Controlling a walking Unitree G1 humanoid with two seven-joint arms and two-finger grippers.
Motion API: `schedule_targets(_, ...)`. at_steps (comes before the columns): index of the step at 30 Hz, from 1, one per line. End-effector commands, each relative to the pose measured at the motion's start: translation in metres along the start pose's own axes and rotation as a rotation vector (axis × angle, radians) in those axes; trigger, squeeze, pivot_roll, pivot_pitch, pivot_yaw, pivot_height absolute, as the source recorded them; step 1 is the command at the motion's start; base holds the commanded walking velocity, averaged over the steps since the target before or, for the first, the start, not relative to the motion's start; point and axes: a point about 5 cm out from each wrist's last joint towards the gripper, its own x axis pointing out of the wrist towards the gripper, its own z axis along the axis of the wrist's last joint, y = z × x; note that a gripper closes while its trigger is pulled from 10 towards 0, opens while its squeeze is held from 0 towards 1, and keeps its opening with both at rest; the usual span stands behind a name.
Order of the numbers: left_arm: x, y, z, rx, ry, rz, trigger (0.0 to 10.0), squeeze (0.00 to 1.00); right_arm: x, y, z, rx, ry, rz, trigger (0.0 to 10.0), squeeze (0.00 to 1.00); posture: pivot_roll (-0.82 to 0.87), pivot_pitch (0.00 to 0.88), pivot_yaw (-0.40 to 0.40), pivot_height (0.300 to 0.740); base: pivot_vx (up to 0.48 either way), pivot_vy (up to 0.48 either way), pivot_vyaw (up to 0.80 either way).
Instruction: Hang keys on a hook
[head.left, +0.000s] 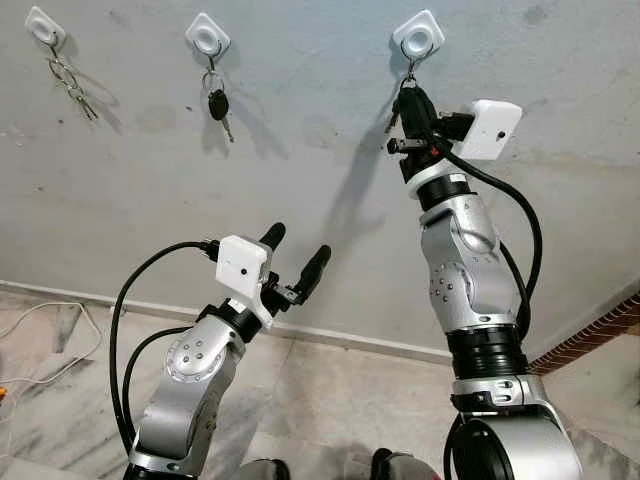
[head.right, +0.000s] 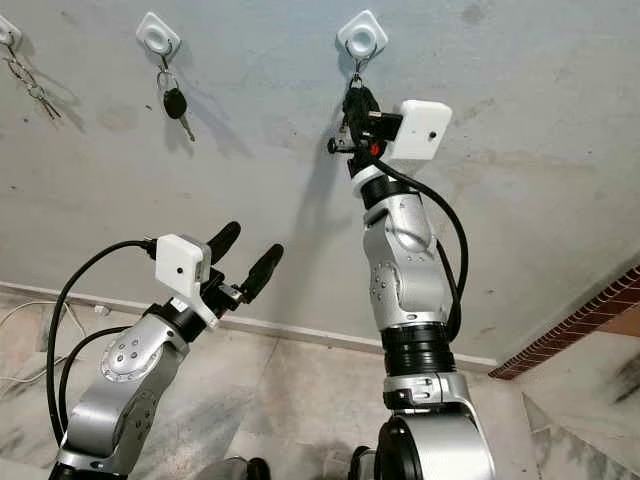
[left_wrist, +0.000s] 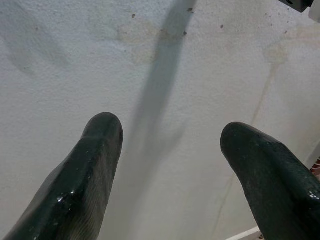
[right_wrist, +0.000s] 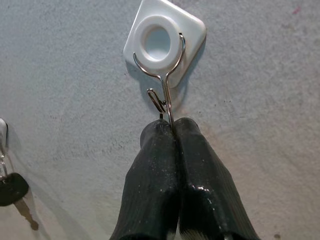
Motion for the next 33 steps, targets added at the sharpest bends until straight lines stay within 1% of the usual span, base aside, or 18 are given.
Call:
schedule_targets(1, -0.003, 0.001, 0.001, 0.005, 0.007, 0.000, 10.0, 0.00, -0.004, -0.002, -0.016, 0.046, 0.077, -0.023, 10.0, 0.00, 0.04, 0.182, 0.089, 0.740, 0.000, 0.000, 0.00)
schedule_targets(4, -0.003, 0.001, 0.001, 0.005, 0.008, 0.000, 10.0, 0.00, -0.005, -0.001, -0.019, 0.070, 0.087, -0.030, 10.0, 0.00, 0.04, 0.182, 0.091, 0.740, 0.000, 0.000, 0.00)
schedule_targets(6, -0.003, 0.001, 0.000, 0.006, 0.010, 0.000, 10.0, 0.00, -0.007, 0.001, -0.022, 0.110, 0.101, -0.040, 10.0, 0.00, 0.04, 0.182, 0.091, 0.740, 0.000, 0.000, 0.00)
schedule_targets(9, -0.003, 0.001, 0.000, 0.006, 0.010, -0.001, 10.0, 0.00, -0.009, 0.003, -0.025, 0.131, 0.106, -0.042, 10.0, 0.00, 0.04, 0.179, 0.093, 0.740, 0.000, 0.000, 0.00)
schedule_targets(11, -0.003, 0.001, 0.000, 0.007, 0.011, -0.001, 10.0, 0.00, -0.011, 0.005, -0.026, 0.127, 0.096, -0.049, 10.0, 0.00, 0.04, 0.180, 0.094, 0.740, 0.000, 0.000, 0.00)
schedule_targets(13, -0.003, 0.002, 0.000, 0.006, 0.011, -0.001, 10.0, 0.00, -0.011, 0.007, -0.024, 0.094, 0.080, -0.041, 10.0, 0.00, 0.04, 0.179, 0.093, 0.740, 0.000, 0.000, 0.00)
schedule_targets(16, -0.003, 0.002, 0.000, 0.009, 0.014, -0.001, 10.0, 0.00, -0.011, 0.010, -0.027, 0.135, 0.099, -0.040, 10.0, 0.00, 0.04, 0.178, 0.093, 0.740, 0.000, 0.000, 0.00)
schedule_targets(21, -0.003, 0.002, -0.001, 0.012, 0.018, 0.001, 10.0, 0.00, -0.014, 0.011, -0.034, 0.142, 0.133, -0.052, 10.0, 0.00, 0.05, 0.176, 0.092, 0.740, 0.000, 0.000, 0.00)
schedule_targets(25, -0.004, 0.002, -0.001, 0.013, 0.020, 0.003, 10.0, 0.00, -0.016, 0.012, -0.038, 0.128, 0.144, -0.060, 10.0, 0.00, 0.05, 0.175, 0.092, 0.740, 0.000, 0.000, 0.00)
schedule_targets(26, -0.004, 0.002, -0.001, 0.013, 0.020, 0.003, 10.0, 0.00, -0.017, 0.011, -0.038, 0.125, 0.144, -0.062, 10.0, 0.73, 0.05, 0.175, 0.092, 0.740, 0.000, 0.000, 0.00)
schedule_targets(27, -0.004, 0.002, -0.001, 0.013, 0.020, 0.003, 10.0, 0.00, -0.017, 0.011, -0.038, 0.124, 0.144, -0.063, 10.0, 0.73, 0.05, 0.175, 0.092, 0.740, 0.000, 0.000, 0.00)
schedule_targets(28, -0.004, 0.002, -0.001, 0.013, 0.021, 0.003, 10.0, 0.00, -0.017, 0.011, -0.038, 0.119, 0.141, -0.059, 10.0, 1.00, 0.05, 0.174, 0.093, 0.740, 0.000, 0.000, 0.00)
schedule_targets(33, -0.004, 0.002, -0.002, 0.013, 0.023, 0.002, 10.0, 0.00, -0.017, 0.012, -0.037, 0.081, 0.133, -0.044, 10.0, 1.00, 0.05, 0.178, 0.093, 0.740, 0.000, 0.000, 0.00)
